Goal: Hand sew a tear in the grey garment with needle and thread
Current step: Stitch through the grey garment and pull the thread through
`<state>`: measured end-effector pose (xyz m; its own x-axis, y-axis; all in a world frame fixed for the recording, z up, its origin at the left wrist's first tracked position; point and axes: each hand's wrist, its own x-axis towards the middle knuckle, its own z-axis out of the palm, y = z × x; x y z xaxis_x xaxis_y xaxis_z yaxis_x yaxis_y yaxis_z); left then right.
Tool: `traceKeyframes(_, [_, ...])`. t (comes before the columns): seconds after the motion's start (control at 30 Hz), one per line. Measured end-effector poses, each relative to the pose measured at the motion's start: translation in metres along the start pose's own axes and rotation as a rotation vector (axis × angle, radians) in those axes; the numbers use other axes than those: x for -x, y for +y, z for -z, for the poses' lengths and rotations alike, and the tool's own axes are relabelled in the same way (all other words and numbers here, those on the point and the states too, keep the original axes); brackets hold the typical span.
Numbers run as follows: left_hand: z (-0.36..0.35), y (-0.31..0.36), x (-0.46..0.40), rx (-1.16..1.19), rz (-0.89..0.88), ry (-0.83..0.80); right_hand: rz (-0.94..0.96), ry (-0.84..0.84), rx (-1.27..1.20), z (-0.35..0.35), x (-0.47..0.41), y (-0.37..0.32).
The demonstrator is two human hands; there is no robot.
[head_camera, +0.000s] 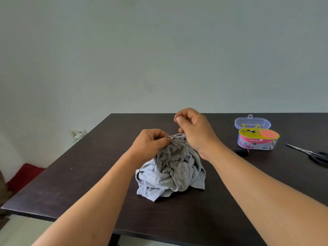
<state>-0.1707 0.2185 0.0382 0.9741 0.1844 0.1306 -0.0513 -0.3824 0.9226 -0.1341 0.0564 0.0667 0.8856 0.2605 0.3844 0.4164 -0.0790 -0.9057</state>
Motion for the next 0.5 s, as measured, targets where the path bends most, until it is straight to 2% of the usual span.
traceKeyframes(0.17, [0.003,-0.001,0.001,0.151,-0.007,0.006,-0.046,-0.03,-0.069,0.009,-0.007,-0.008])
traceKeyframes(0.3, [0.003,-0.002,0.001,0.112,-0.016,0.003,0.019,0.019,-0.062,0.013,-0.013,-0.01])
traceKeyframes(0.4, [0.004,-0.003,0.002,0.068,-0.011,0.015,0.012,0.085,-0.159,0.018,-0.019,-0.018])
traceKeyframes(0.5, [0.006,-0.003,0.003,0.121,-0.019,0.014,-0.075,0.01,-0.256,0.021,-0.022,-0.023])
